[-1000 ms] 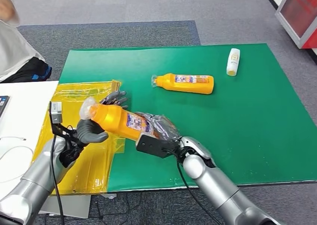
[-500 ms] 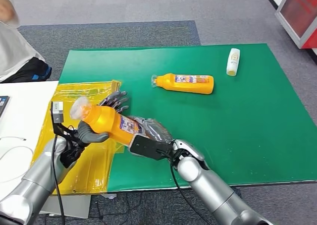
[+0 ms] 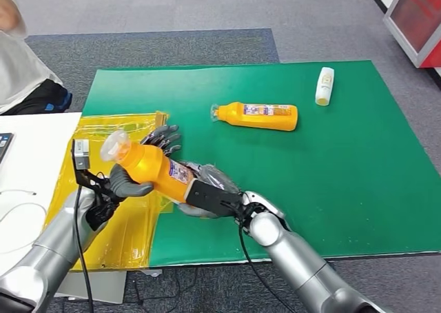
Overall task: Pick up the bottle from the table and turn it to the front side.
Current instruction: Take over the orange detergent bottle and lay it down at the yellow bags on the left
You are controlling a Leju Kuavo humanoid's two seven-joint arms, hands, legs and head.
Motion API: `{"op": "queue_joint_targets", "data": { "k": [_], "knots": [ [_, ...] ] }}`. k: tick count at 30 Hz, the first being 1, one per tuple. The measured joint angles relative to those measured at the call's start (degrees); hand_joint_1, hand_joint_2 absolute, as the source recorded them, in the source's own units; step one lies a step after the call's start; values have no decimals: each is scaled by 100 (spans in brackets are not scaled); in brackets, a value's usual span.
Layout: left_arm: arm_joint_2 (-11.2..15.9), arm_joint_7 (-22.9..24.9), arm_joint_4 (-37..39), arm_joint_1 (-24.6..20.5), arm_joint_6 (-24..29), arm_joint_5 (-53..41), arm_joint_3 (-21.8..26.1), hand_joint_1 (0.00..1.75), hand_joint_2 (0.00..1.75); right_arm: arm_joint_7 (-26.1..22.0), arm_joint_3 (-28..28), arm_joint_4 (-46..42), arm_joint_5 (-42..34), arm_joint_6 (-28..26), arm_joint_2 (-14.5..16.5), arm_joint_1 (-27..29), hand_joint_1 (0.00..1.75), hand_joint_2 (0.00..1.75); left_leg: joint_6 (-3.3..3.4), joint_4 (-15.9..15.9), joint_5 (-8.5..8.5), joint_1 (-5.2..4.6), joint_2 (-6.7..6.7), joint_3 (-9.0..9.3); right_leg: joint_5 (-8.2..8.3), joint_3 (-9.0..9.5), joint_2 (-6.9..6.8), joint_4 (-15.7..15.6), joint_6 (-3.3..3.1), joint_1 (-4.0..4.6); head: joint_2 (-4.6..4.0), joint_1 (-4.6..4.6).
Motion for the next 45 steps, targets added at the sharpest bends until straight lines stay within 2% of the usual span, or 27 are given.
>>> {"op": "queue_joint_targets", "data": {
  "k": [5,6,9,10,15,25,30,31,32,34,35,36,41,45],
  "knots": [
    [-61,65,30,-22,97,45,16,0,175,168,89,4,706,-660,46,7,175,175,0,0,0,0,0,-1,0,0,0,0,0,-1,0,1],
    [-71,87,30,-21,117,55,20,36,175,207,111,3,873,-808,51,11,175,175,0,0,0,0,0,-1,0,0,0,0,0,-1,0,0],
    [-100,153,28,-18,172,72,31,167,175,306,171,-17,1253,-1152,62,39,175,175,0,0,0,0,0,0,0,0,0,0,0,-1,0,0],
    [-109,182,26,-14,190,85,38,175,175,335,185,-30,1317,-1212,66,53,175,175,0,0,0,0,0,0,0,0,0,0,0,0,0,0],
    [-138,286,6,39,250,172,79,175,175,395,195,-98,1271,-1222,74,150,175,175,0,0,0,0,0,-1,0,0,0,0,0,0,0,0],
    [-142,135,-22,128,167,193,201,175,175,241,14,-258,548,-837,74,333,175,175,0,0,0,0,-1,-2,0,0,0,0,0,-1,0,-1],
    [-139,52,-73,151,133,167,222,175,175,86,-213,-273,-330,-357,71,363,175,175,0,0,0,0,-1,-2,0,0,-1,0,0,0,0,-1],
    [-139,25,-88,155,131,157,230,175,175,40,-271,-273,-489,-268,67,371,167,175,0,0,0,0,-1,-2,0,0,-1,0,0,0,0,0],
    [-139,-4,-108,164,128,148,242,175,175,-5,-333,-273,-631,-187,64,383,138,175,0,0,0,0,-1,-2,0,0,-1,0,0,0,0,0],
    [-139,-60,-160,197,131,116,273,175,175,-90,-455,-273,-868,-51,59,415,51,175,0,0,0,0,-1,-2,0,0,-1,0,0,0,0,1],
    [-139,-83,-189,220,136,96,294,175,175,-118,-500,-273,-952,0,59,435,15,175,0,0,-1,0,-1,-2,0,0,-1,0,0,0,0,1],
    [-137,-105,-216,248,141,71,319,175,175,-141,-541,-276,-1026,42,59,457,1,175,0,0,-1,0,-1,-2,0,0,-1,0,0,0,0,0],
    [-47,-260,-350,441,223,-249,460,175,175,-213,-819,-352,-1294,122,57,509,0,175,-1,0,-1,0,1,-1,0,-3,1,0,-1,0,0,1],
    [104,-295,-458,575,481,-686,496,175,175,-219,-990,-397,-1349,122,45,512,0,175,0,0,1,1,2,-3,2,-8,0,0,-3,1,-1,-1]
  ]
}}
